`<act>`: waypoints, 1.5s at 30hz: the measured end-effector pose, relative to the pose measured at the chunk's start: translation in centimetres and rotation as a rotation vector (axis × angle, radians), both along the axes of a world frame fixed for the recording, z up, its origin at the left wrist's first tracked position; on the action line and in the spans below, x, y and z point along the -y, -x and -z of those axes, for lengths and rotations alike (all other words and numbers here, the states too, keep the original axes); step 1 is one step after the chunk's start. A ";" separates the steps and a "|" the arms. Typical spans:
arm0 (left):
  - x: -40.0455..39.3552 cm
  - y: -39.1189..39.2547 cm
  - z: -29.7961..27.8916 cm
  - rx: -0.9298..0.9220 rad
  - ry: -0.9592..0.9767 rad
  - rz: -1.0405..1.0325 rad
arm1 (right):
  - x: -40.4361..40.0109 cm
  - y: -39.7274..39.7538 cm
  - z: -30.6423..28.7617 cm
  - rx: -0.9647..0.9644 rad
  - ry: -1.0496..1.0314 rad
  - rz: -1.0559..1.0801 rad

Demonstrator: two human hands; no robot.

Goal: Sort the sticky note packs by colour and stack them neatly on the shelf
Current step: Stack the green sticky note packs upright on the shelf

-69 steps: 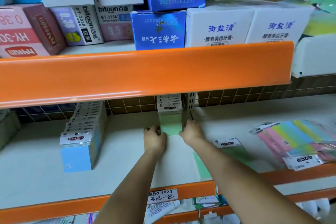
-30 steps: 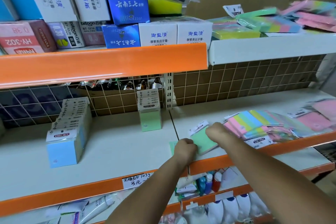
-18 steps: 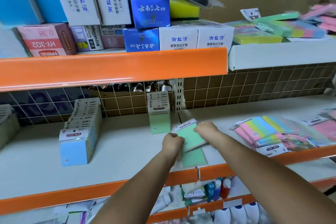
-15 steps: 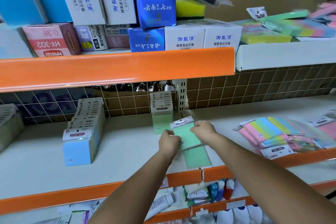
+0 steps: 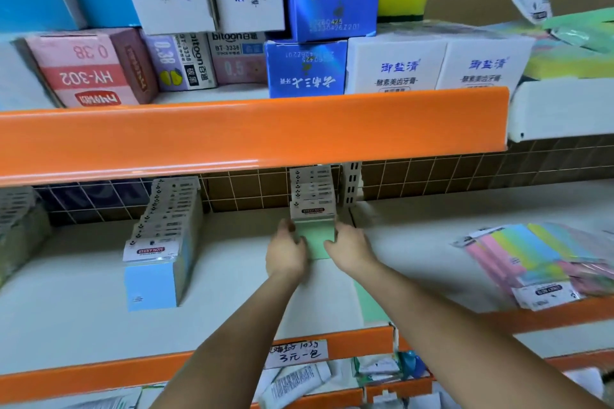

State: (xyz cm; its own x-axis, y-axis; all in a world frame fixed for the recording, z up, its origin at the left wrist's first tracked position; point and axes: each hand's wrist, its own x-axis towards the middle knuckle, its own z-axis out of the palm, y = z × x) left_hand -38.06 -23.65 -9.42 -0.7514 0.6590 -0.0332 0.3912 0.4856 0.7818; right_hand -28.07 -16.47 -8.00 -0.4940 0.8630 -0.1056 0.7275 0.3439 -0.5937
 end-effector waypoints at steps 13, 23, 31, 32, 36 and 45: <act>0.8 2.1 1.5 -0.101 0.164 0.218 | -2.0 0.2 0.9 0.153 0.087 -0.020; 0.2 1.3 2.1 -0.085 0.151 0.156 | -2.2 0.5 1.4 0.167 0.068 -0.005; -0.4 1.4 2.2 0.011 0.166 0.096 | -2.4 0.1 2.0 0.133 0.079 0.025; -0.3 1.3 2.2 0.013 0.162 0.092 | -2.4 0.1 2.0 0.121 0.090 0.020; 0.6 0.3 1.9 0.070 0.118 0.049 | -3.0 -0.8 1.4 0.124 0.181 -0.034; 2.8 -4.1 1.5 -0.007 0.180 0.094 | -3.0 -7.0 0.0 0.150 0.052 -0.001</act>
